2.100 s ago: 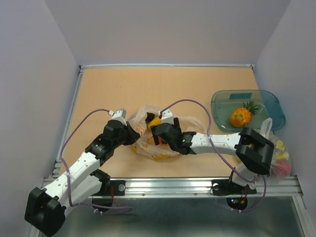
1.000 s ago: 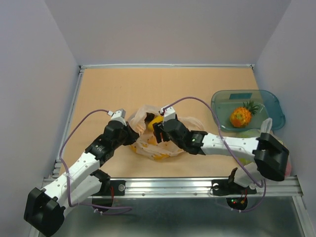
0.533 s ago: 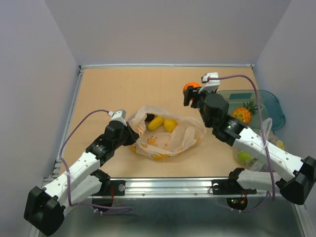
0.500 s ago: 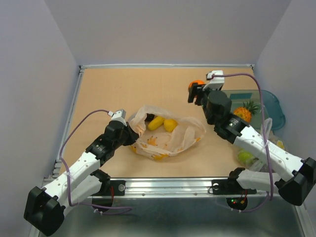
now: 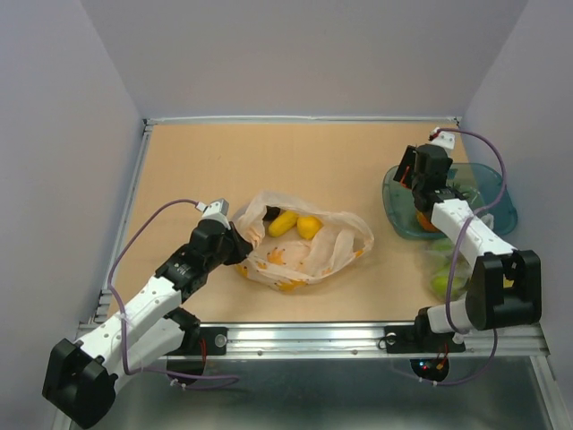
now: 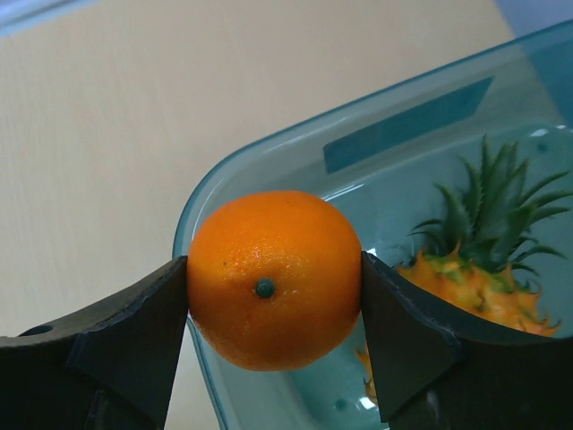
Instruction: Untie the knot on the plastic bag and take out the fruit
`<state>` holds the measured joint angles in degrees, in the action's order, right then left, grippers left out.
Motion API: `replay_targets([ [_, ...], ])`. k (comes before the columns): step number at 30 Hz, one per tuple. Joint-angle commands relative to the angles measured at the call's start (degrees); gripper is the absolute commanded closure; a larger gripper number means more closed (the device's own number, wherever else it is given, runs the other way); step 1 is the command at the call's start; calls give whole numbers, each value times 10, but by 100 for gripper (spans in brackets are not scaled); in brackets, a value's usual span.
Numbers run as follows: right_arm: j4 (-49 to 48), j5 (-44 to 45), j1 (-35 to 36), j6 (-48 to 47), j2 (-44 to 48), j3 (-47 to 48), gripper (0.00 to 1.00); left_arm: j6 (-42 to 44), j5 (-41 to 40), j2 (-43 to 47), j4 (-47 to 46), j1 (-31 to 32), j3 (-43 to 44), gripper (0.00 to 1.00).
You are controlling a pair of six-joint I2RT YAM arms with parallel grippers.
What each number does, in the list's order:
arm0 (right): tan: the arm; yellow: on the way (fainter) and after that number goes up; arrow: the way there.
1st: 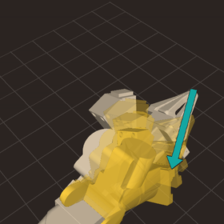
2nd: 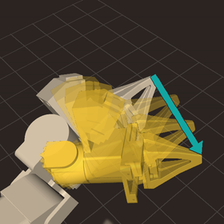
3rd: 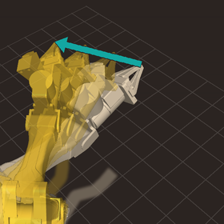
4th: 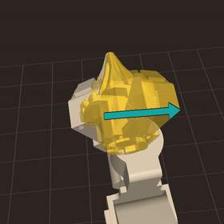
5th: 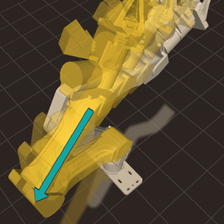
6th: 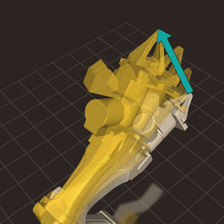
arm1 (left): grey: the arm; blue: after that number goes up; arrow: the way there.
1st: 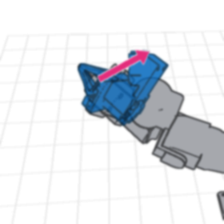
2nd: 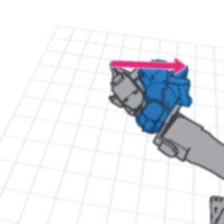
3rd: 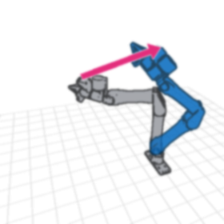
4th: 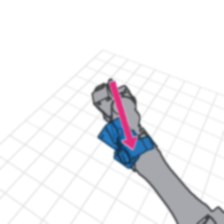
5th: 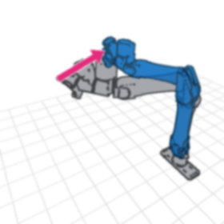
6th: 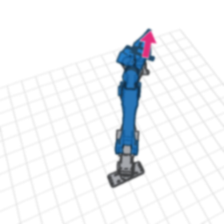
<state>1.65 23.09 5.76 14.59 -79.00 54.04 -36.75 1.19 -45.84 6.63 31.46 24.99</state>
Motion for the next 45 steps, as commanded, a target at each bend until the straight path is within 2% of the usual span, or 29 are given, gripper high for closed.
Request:
replay_targets([
  [1, -19, -43, -3, 17, -1, -6, 80, -9, -8, 15, -3, 11, 0, 100],
  [3, -19, -48, -6, 14, -18, -5, 73, -10, -7, 15, -2, 14, 0, 100],
  [4, -19, -52, -6, 12, -23, -5, 67, -10, -7, 15, -1, 15, -1, 100],
  [5, -19, -55, -6, 11, -26, -5, 43, -11, -7, 15, -1, 17, 0, 100],
  [6, -19, -57, -7, 9, -30, -4, 31, -11, -8, 15, 0, 18, 0, 100],
  [7, -19, -55, -7, 10, -31, -5, 14, -12, -24, 16, 1, 20, 1, 100],
  [9, -3, -39, -6, 24, -25, -7, 0, -14, -27, 16, 5, 21, 1, 100],
  [13, 18, -18, -6, 25, 1, -7, 0, -17, -32, 18, 7, 25, 1, 100],
  [20, 73, -131, 13, 33, 80, 2, 0, -19, -43, 16, 12, 29, 2, 100],
  [25, 107, -134, 114, 54, 134, -6, 0, -17, -44, 5, 15, 29, 6, 100],
  [31, 115, -121, 276, 106, 155, -6, 1, -17, -45, 6, 15, 29, 7, 100],
  [32, 115, -123, 319, 110, 148, -2, 1, -17, -46, 5, 15, 29, 8, 100],
  [35, 118, -118, 383, 119, 123, 11, 2, -17, -48, 5, 15, 30, 7, 100],
  [38, 118, -103, 483, 126, 81, 39, 7, -16, -48, 5, 14, 30, 7, 100],
  [41, 118, -69, 542, 126, 28, 58, 12, -15, -46, 7, 13, 30, 7, 100],
  [45, 119, -25, 554, 134, -31, 74, 14, -15, -48, 11, 11, 33, 4, 100],
])
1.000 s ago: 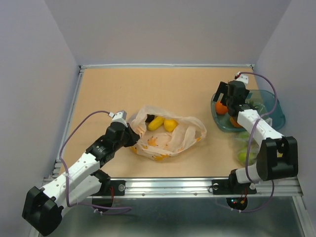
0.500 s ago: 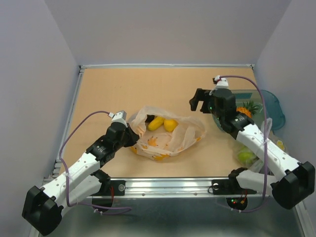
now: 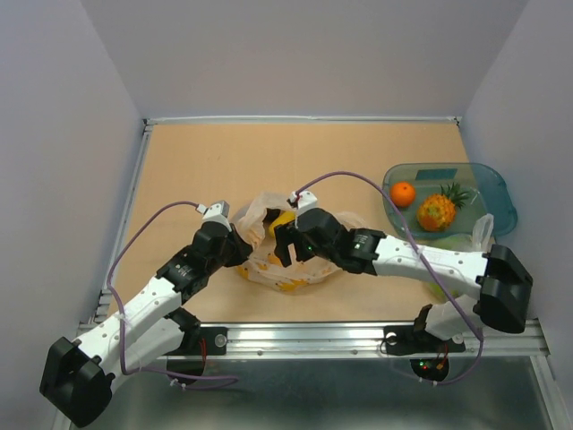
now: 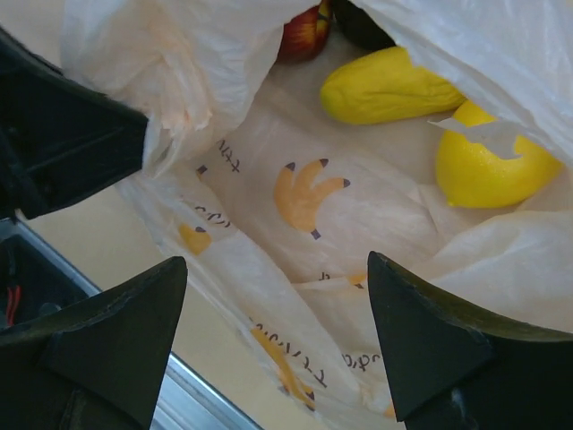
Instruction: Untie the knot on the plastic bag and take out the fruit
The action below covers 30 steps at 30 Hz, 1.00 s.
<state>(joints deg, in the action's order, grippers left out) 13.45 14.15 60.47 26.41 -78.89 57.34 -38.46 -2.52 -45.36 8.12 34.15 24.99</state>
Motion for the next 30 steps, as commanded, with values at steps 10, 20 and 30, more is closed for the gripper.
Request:
replay_targets([
  [10, -5, 250, -11, -14, -163, 85, 18, -3, -19, 19, -6, 23, -2, 100],
  [20, -30, 294, -61, -19, -225, 128, 18, -4, -20, 37, -3, 32, 1, 100],
  [30, -50, 265, -76, -3, -287, 135, 23, -1, -8, 34, -5, 37, 1, 100],
])
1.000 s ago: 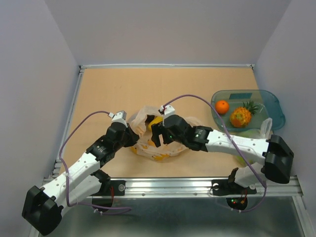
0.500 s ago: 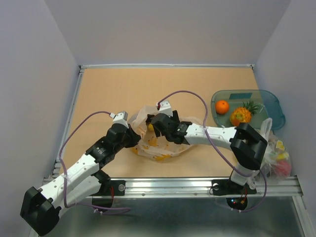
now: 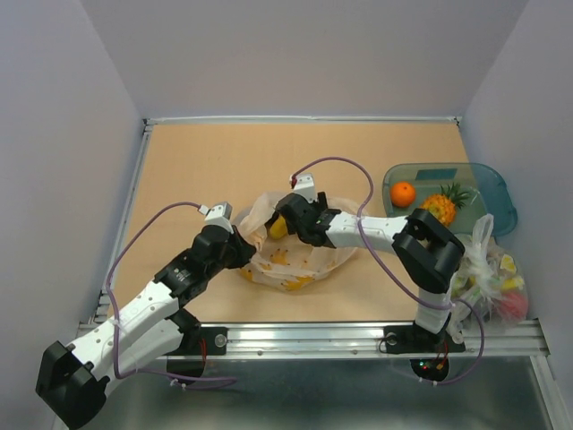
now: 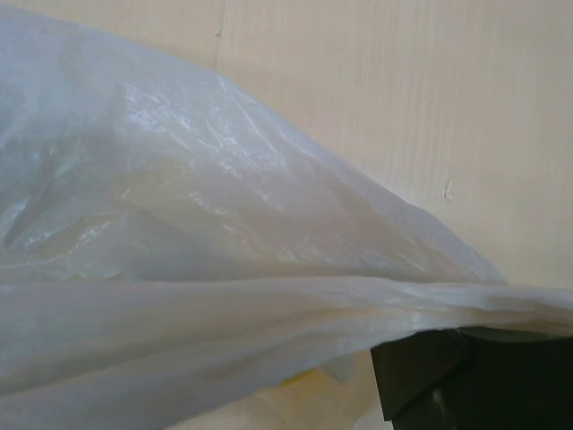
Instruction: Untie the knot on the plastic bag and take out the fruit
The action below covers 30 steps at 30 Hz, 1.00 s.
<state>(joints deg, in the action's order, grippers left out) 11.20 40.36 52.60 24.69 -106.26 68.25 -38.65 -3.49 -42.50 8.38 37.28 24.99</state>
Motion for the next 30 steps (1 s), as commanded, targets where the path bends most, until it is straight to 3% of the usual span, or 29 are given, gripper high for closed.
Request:
replay_targets([
  [1, -29, 2, 1, 22, -13, 22, 25, 1, 3, 8, -7, 7, 1, 100],
  [2, -32, 1, 1, 25, -13, 17, 28, 1, 5, 8, -9, 8, 1, 100],
  [8, -51, -31, 1, 27, 25, -25, 76, 7, 9, 7, -14, 13, 1, 100],
  [12, -55, -88, 1, -2, 84, -52, 87, 11, -3, 1, -11, 13, 7, 100],
  [15, -57, -168, 2, -39, 134, -77, 87, 11, -13, -4, -4, 13, 13, 100],
  [20, -58, -327, 1, -72, 177, -106, 80, -8, -10, -6, 8, 13, 19, 100],
  [25, -61, -347, 2, -75, 159, -131, 67, -15, -16, -4, 14, 13, 19, 100],
  [26, -64, -350, 1, -75, 156, -137, 62, -15, -20, -4, 16, 13, 21, 100],
  [27, -74, -350, 2, -77, 155, -143, 50, -15, -24, -4, 18, 13, 21, 100],
  [29, -83, -341, 2, -79, 155, -160, 35, -17, -32, -4, 19, 13, 21, 100],
  [30, -82, -331, 2, -81, 156, -162, 21, -21, -31, -5, 22, 13, 23, 100],
])
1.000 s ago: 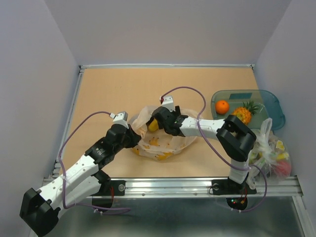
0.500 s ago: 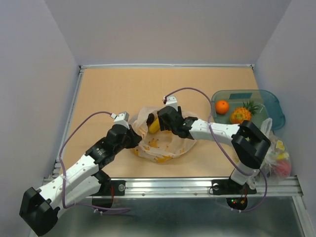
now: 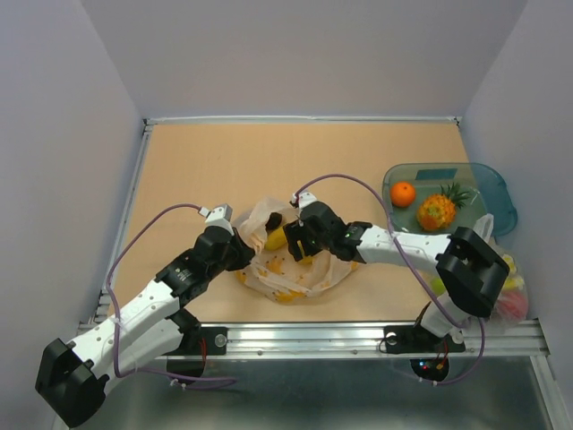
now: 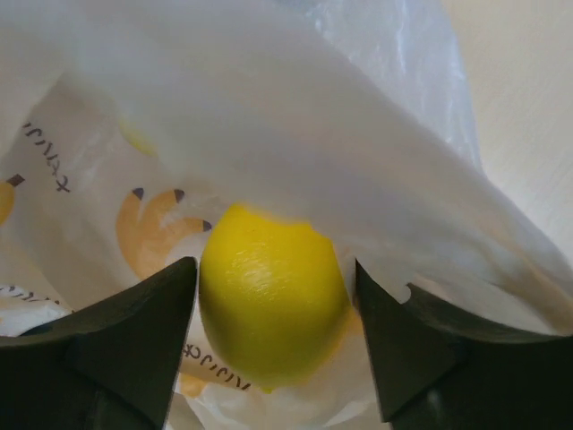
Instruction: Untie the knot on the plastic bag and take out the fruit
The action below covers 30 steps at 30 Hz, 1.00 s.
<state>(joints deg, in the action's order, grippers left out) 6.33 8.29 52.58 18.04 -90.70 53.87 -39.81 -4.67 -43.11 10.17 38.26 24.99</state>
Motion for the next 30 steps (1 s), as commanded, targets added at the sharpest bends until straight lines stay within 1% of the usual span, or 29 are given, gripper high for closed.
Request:
replay_targets([
  [1, -33, -9, 2, -23, 10, -21, 15, -11, -17, -2, 4, 2, 25, 100],
  [3, -33, -10, 2, -29, 29, -28, 3, -13, -4, -7, 9, 3, 33, 100],
  [5, -32, -11, 2, -33, 57, -31, 0, -15, -1, -8, 12, 3, 35, 100],
  [8, -25, -16, 8, -35, 81, -25, 0, -25, 0, 1, 11, 3, 25, 100],
  [10, -1, -13, 19, -34, 87, -5, 0, -25, 2, 7, 20, 3, 30, 100],
  [14, 4, -1, 41, -28, 87, 12, 0, -17, -17, 9, 37, 3, 35, 100],
  [17, 11, 31, 61, -22, 68, 32, 0, -16, -18, 11, 52, 3, 41, 100],
  [23, 11, 34, 68, 0, 2, 44, 1, -9, -15, 15, 41, 3, 36, 100],
  [30, 11, 119, 68, 2, -55, 50, 4, 19, -20, 5, 41, 3, 51, 100],
])
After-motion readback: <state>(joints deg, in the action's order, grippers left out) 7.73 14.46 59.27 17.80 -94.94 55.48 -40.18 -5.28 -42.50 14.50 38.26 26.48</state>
